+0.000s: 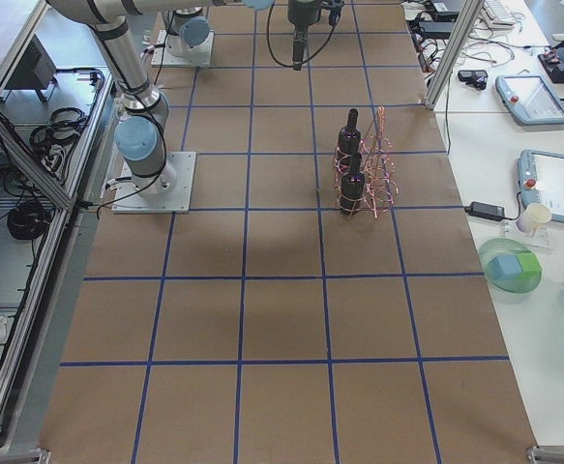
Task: Place wine into wine basket
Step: 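Move the left gripper down over the neck of the lying wine bottle, then close the left gripper on the bottle neck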
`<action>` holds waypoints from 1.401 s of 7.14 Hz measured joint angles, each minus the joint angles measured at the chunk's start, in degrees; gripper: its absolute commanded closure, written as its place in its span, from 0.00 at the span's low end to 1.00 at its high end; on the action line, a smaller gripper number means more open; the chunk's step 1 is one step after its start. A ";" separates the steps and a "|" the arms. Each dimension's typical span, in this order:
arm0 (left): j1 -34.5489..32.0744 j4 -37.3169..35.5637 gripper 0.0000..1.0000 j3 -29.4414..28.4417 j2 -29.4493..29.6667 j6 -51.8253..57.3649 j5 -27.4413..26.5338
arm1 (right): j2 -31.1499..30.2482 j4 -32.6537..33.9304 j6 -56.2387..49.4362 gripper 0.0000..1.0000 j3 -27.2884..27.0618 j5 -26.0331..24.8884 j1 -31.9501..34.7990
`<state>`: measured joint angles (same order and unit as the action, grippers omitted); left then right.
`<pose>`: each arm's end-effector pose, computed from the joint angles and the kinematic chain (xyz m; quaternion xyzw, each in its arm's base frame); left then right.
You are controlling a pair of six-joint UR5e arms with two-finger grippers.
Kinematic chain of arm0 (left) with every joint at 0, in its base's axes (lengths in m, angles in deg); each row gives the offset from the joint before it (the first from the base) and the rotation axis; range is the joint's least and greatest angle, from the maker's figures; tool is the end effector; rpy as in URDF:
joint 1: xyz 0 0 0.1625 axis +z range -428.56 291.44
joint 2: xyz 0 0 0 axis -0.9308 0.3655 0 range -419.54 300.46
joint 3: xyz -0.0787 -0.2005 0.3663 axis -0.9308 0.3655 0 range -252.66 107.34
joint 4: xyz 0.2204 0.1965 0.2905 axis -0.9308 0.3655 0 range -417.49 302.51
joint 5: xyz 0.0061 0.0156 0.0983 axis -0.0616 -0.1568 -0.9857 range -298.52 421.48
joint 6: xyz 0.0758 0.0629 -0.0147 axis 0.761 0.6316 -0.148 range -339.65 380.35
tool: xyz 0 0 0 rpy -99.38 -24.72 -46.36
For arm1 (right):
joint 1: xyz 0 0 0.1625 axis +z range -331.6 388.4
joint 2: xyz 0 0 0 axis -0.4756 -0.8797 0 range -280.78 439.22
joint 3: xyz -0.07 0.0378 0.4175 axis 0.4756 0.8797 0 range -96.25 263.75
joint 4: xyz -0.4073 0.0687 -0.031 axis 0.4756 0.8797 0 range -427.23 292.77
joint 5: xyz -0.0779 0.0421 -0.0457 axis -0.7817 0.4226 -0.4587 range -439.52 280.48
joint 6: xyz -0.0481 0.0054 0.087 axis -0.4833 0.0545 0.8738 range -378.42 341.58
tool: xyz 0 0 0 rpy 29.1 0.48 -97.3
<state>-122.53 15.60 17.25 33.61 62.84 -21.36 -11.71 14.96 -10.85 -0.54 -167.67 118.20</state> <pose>0.1971 -0.5188 0.4938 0.0633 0.9888 -0.1323 0.0281 0.1349 -0.4808 0.5313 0.0679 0.9975 0.0112 0.0155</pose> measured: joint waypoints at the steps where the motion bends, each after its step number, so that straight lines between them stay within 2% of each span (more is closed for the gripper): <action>1: 1.94 -2.63 0.11 0.93 1.16 2.81 1.30 | 0.00 0.04 0.05 0.00 0.00 -0.04 0.02; 3: 3.75 -5.70 0.11 1.65 3.87 4.52 3.39 | -0.03 0.08 0.03 0.00 0.00 -0.25 0.02; 7: 3.96 -7.08 0.11 2.91 7.01 4.41 7.84 | -0.04 0.08 -0.02 0.00 0.00 -0.17 0.03; 10: 3.38 -8.97 0.12 3.42 8.64 3.06 7.50 | -0.03 0.10 0.47 0.00 0.00 0.02 0.03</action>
<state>-119.16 6.63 20.67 42.25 65.89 -13.86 -11.74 15.06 -10.38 -0.53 -167.65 118.22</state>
